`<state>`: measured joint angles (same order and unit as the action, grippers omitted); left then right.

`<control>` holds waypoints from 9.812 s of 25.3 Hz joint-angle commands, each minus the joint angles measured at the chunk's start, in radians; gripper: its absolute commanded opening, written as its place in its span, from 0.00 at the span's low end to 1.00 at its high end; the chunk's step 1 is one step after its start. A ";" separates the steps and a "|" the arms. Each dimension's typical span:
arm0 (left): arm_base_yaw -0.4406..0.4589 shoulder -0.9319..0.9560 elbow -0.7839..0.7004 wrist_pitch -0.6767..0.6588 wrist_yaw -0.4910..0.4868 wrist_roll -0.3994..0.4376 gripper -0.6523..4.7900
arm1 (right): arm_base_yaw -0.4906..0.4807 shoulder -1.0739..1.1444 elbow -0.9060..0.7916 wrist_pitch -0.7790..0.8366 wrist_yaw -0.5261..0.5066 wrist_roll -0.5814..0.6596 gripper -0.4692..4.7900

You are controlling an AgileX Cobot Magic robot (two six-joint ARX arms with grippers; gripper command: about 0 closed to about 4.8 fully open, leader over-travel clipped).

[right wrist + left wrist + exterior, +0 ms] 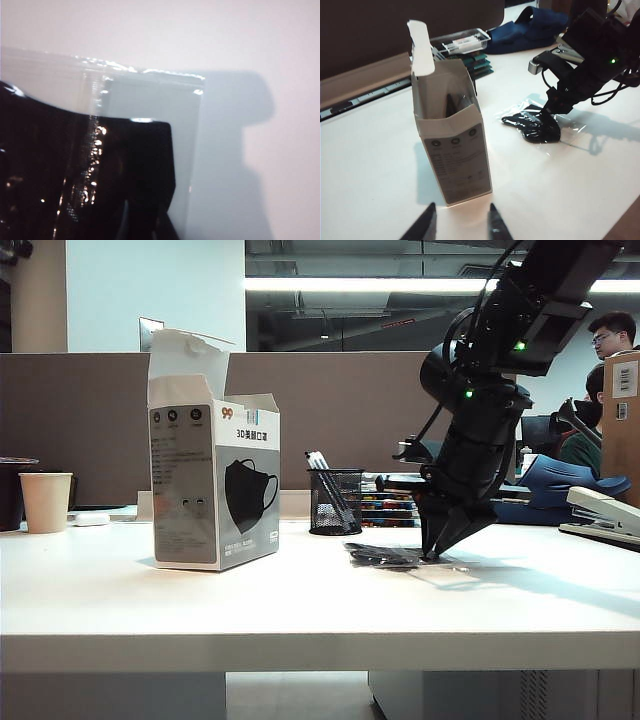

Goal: Put the mask into the mask box.

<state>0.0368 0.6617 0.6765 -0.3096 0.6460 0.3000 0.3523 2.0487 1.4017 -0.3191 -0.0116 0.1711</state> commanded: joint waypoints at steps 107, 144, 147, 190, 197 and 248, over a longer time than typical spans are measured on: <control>-0.154 0.874 0.220 0.884 -0.118 -0.076 0.11 | 0.086 -0.146 0.185 0.414 -0.586 -0.003 0.18; -0.151 0.873 0.220 0.978 0.020 -0.211 0.11 | 0.236 0.102 0.182 0.698 -0.543 0.001 0.18; -0.151 0.873 0.220 0.978 0.020 -0.211 0.11 | 0.234 0.094 0.183 0.689 -0.545 0.000 0.18; -0.150 0.872 0.220 0.993 -0.138 -0.203 0.11 | 0.189 -0.181 0.186 0.346 -0.559 -0.047 0.60; -0.150 0.872 0.220 1.007 -0.138 -0.203 0.11 | 0.175 -0.182 0.186 0.248 -0.526 -0.052 0.58; -0.151 0.872 0.220 1.130 -0.058 -0.100 0.11 | 0.142 -0.215 0.185 0.397 -1.099 0.100 0.74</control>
<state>-0.1200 1.5356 0.8967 0.7704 0.6041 0.2298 0.4950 1.8465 1.5814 0.0895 -1.0794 0.2413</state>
